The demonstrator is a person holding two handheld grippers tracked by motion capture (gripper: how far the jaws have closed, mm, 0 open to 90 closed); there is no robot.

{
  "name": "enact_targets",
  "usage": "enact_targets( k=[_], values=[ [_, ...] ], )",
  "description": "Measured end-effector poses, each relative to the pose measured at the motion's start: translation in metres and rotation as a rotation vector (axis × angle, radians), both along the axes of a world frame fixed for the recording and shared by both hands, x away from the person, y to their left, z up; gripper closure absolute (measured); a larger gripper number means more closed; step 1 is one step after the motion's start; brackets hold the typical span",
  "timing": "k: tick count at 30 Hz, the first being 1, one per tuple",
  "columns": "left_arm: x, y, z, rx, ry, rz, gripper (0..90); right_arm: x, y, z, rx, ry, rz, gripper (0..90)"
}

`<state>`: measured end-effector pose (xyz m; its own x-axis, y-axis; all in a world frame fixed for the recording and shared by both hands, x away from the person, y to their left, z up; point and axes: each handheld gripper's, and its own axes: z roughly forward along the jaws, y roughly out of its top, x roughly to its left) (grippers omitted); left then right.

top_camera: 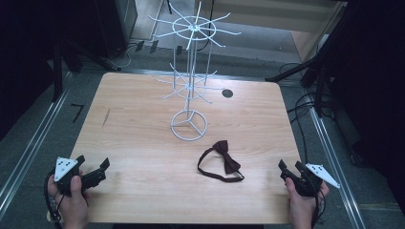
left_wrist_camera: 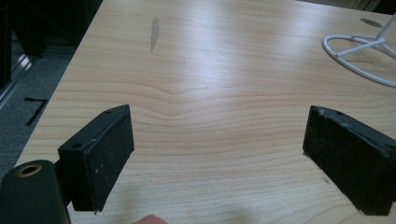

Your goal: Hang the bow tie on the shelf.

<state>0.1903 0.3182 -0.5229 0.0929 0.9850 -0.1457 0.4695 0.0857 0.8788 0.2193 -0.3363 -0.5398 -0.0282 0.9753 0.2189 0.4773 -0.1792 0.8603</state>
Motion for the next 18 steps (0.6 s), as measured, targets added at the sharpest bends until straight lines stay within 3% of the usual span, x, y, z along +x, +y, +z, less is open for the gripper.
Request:
enact_targets(
  k=[4, 10, 15, 18],
  values=[
    [0.001, 0.001, 0.0, -0.011, 0.006, 0.003, 9.3, -0.002, 0.005, 0.005, 0.036, 0.02, 0.023, 34.7],
    [0.002, 0.002, 0.0, -0.02, 0.015, -0.005, 9.3, 0.0, 0.024, 0.023, 0.013, 0.045, 0.081, 40.9],
    [0.003, 0.002, 0.0, -0.019, 0.024, -0.008, 9.4, 0.002, 0.037, 0.033, 0.029, 0.07, 0.11, 43.1],
    [0.003, 0.002, 0.0, -0.016, 0.026, -0.011, 9.4, 0.002, 0.051, 0.044, 0.026, 0.093, 0.202, 47.2]
  ],
)
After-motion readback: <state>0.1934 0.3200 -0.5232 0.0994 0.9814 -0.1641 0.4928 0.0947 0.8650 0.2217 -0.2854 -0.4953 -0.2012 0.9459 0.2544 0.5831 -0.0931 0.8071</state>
